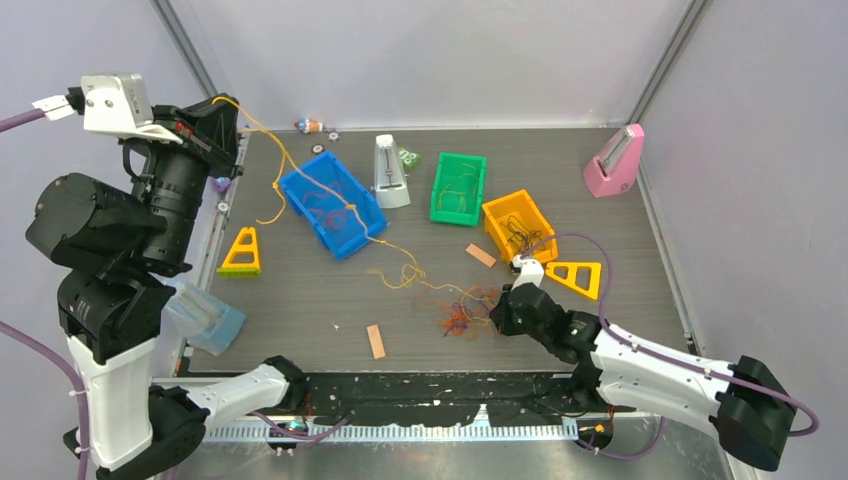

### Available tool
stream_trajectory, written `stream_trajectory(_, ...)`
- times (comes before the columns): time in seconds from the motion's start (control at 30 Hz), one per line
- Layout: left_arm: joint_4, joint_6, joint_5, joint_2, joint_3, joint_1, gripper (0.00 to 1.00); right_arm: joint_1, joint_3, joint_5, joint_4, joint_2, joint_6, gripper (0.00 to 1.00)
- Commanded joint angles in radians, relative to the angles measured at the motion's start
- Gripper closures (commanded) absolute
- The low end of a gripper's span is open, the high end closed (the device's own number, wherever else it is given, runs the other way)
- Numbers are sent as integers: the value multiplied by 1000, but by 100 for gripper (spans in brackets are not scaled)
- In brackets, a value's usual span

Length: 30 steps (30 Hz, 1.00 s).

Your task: Untangle the cables

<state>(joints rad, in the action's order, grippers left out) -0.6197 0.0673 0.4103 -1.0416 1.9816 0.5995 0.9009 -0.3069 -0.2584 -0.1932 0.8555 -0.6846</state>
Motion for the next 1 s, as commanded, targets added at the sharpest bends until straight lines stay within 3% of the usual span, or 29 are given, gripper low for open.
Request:
stream_trajectory(0.0,50,-19,31,-4,-13,-6,100,-1,-50,-107,-130,-82,-53,95)
stream_trajectory(0.23,88,-4,-34,-4,-106,-7,100,-2,-75,-147,-235,-234,2,94)
stream_trajectory(0.3,144,7,-130,3,-156,-7,100,-1,-86,-56,-199,-257,90,70)
stream_trajectory(0.33,179,14,-199,9,-183,-6,100,-2,-93,-21,-182,-261,126,44)
stream_trajectory(0.4,249,24,-339,15,-222,-6,100,-2,-107,69,-120,-277,219,15)
stream_trajectory(0.47,272,42,-443,1,-214,-7,100,-2,-125,143,-48,-287,301,1)
stream_trajectory(0.67,275,40,-509,-21,-160,-6,100,-2,-245,316,200,-146,508,5)
stream_trajectory(0.97,290,36,-495,-47,-57,-7,100,-1,-497,424,435,263,580,5)
